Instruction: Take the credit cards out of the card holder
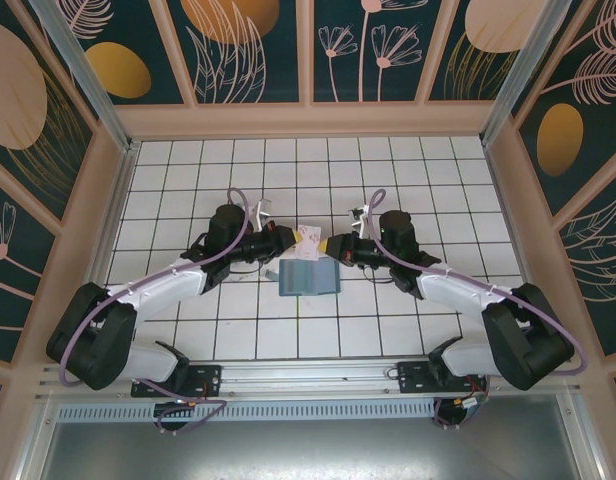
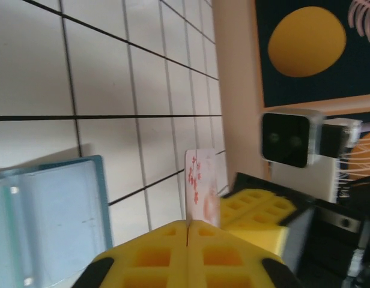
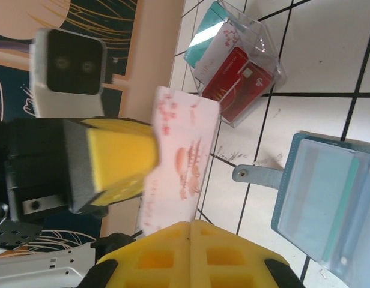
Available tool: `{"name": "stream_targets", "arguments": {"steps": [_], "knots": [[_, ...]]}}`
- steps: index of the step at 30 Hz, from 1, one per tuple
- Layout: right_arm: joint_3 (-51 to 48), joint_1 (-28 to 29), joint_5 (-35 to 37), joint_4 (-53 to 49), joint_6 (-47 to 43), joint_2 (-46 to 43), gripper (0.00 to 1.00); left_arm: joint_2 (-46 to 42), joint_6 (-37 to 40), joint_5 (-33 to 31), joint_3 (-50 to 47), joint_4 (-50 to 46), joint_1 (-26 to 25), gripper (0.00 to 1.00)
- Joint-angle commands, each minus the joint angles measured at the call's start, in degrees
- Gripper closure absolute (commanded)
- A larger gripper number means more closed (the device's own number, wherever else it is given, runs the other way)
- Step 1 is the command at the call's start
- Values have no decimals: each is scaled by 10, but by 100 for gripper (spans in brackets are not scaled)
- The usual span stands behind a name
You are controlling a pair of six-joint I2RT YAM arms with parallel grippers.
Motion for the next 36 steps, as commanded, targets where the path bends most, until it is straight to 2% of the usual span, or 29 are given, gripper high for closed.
{"name": "stream_targets", "arguments": {"steps": [1,2,3,5,7,9,11,13,16,27,31,36], "knots": [[-1,1,-19,30,-3,4,100,-16,8,7,-1,21,-1,100],[0,1,-18,27,-5,5,99,-18,11,7,0,19,0,100],[0,1,-16,20,-9,4,88,-20,17,4,2,13,1,100],[1,1,-11,8,-17,1,82,-22,39,-4,13,-21,0,100],[1,1,-9,0,-22,-3,63,-25,81,-23,34,-79,0,100],[2,1,-7,-10,-30,-10,51,-26,131,-52,59,-146,0,100],[6,1,0,-29,-41,-20,34,-25,183,-93,87,-216,0,100],[10,1,10,-46,-52,-30,21,-25,223,-126,105,-261,1,100],[15,0,21,-68,-67,-43,10,-27,277,-188,129,-312,0,100],[17,1,27,-92,-99,-63,1,-52,560,-333,174,-384,0,100],[16,1,28,-92,-108,-69,1,-46,691,-366,199,-420,0,100],[10,1,26,-87,-108,-76,1,-47,804,-377,184,-430,1,100]]}}
